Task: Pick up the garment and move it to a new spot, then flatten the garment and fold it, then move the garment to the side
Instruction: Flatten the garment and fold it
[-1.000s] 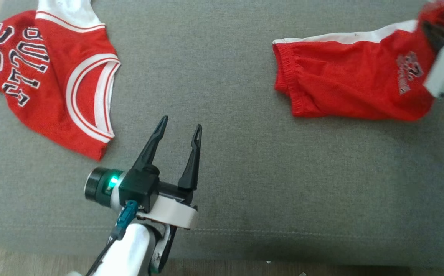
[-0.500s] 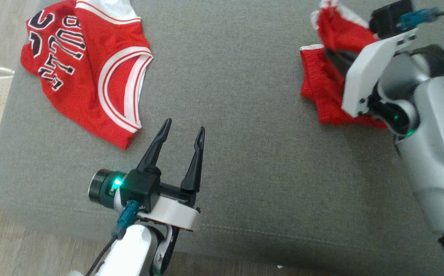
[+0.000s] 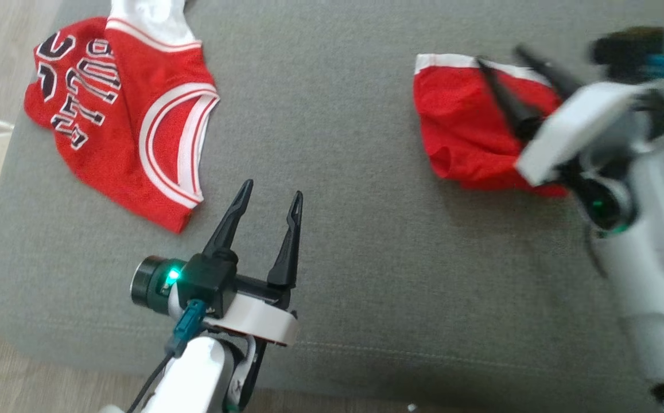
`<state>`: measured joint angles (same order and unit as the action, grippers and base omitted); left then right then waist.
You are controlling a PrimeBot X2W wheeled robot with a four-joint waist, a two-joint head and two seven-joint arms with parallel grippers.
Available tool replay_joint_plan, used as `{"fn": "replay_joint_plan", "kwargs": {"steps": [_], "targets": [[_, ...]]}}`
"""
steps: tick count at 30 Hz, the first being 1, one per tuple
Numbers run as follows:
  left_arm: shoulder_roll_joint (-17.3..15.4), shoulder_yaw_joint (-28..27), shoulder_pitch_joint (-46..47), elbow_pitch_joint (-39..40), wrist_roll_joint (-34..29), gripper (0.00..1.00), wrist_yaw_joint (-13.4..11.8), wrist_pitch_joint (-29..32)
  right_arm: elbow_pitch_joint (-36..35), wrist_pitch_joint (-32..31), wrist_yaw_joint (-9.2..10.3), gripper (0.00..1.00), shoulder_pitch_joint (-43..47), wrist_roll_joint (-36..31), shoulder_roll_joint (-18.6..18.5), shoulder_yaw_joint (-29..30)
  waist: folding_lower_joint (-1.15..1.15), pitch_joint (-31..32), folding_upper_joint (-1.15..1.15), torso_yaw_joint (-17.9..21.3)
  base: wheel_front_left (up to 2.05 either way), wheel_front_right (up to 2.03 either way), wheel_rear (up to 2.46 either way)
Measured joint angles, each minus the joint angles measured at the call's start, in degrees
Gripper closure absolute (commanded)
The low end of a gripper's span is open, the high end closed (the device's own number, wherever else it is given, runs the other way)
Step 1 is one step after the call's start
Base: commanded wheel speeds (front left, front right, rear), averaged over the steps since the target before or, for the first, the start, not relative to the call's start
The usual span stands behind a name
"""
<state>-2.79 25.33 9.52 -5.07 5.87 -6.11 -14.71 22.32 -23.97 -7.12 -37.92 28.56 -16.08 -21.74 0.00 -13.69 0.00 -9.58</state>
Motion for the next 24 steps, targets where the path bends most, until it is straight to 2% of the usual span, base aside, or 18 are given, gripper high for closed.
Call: {"fn": "replay_joint_plan", "kwargs": {"steps": [6, 11, 16, 19, 24], "targets": [[0.0, -2.0, -2.1, 0.6, 0.9, 0.0, -0.6, 0.0, -5.3, 13.8, 0.0, 0.0, 6.9, -5.5, -2.8, 8.5, 0.0, 2.9, 0.0, 1.8, 0.0, 0.0, 0.0], [0.0, -3.9, -5.5, 1.5, 2.4, 0.0, -1.2, 0.0, -5.6, 24.4, 0.0, 0.0, 16.8, -9.9, -1.5, 12.7, 0.0, 5.9, 0.0, 3.7, 0.0, 0.0, 0.0], [0.0, -5.7, -8.5, 2.7, 3.3, 0.0, -1.8, 0.0, -3.1, 34.7, 0.0, 0.0, 25.4, -14.8, 1.9, 14.5, 0.0, 9.2, 0.0, 5.1, 0.0, 0.0, 0.0], [0.0, -7.1, -12.0, 3.0, 3.3, 0.0, -2.0, 0.0, -0.8, 37.3, 0.0, 0.0, 30.6, -17.3, 5.8, 14.9, 0.0, 11.7, 0.0, 6.2, 0.0, 0.0, 0.0], [-0.1, -7.5, -14.9, 3.2, 1.8, 0.0, -1.9, 0.0, 0.9, 37.9, 0.0, 0.0, 33.2, -19.0, 8.0, 14.7, 0.0, 13.9, 0.0, 7.0, 0.0, 0.0, 0.0]]}}
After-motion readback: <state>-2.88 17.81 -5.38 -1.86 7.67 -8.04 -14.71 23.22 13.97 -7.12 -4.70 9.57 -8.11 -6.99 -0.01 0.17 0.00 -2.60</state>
